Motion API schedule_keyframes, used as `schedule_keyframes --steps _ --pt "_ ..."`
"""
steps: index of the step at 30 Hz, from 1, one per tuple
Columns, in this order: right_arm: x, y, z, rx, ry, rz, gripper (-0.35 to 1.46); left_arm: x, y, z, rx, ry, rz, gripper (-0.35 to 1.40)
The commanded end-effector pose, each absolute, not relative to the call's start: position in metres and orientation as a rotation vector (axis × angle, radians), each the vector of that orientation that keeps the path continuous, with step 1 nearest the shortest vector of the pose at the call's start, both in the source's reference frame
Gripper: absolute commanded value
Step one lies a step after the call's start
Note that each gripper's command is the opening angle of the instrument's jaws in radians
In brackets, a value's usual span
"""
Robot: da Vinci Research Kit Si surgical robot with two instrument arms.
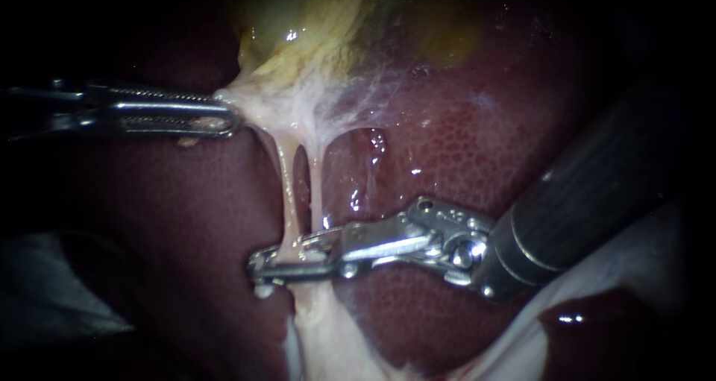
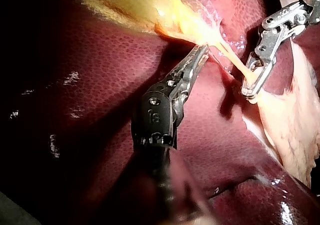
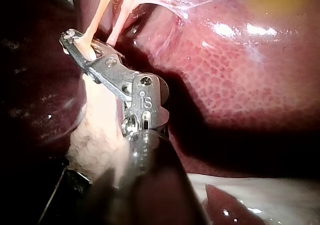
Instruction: Going back second clip left tube
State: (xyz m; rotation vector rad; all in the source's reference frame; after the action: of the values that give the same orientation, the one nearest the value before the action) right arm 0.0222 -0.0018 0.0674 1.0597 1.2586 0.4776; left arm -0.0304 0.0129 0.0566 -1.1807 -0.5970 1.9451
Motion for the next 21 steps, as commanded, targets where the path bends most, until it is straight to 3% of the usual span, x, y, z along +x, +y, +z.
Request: schedule_keyframes --steps 1,3,6,13,18,21 --pt "0.0222 -0.0019 0.0676 1.065 1.256 0.471 -0.27 -0.0304 0.0129 0.0566 -1.181 -0.597 1.945 -0.35" --pt "0.0225 -0.0018 0.0677 1.027 1.271 0.464 0.12 -0.0304 0.0129 0.0566 -1.181 -0.597 1.946 -0.35" --pt "0.0227 -0.0017 0.0678 0.995 1.272 0.494 0.36 -0.0304 0.0129 0.0566 -1.181 -0.597 1.946 -0.35" --pt "0.0223 -0.0009 0.0681 0.829 1.298 0.487 0.47 -0.0303 0.0129 0.0566 -1.181 -0.598 1.946 -0.35" --pt "0.0213 0.0001 0.0677 0.695 1.235 0.437 0.49 -0.0302 0.0129 0.0566 -1.181 -0.598 1.946 -0.35" --pt "0.0201 0.0008 0.0670 0.654 1.236 0.432 0.49 -0.0302 0.0129 0.0566 -1.181 -0.598 1.946 -0.35"
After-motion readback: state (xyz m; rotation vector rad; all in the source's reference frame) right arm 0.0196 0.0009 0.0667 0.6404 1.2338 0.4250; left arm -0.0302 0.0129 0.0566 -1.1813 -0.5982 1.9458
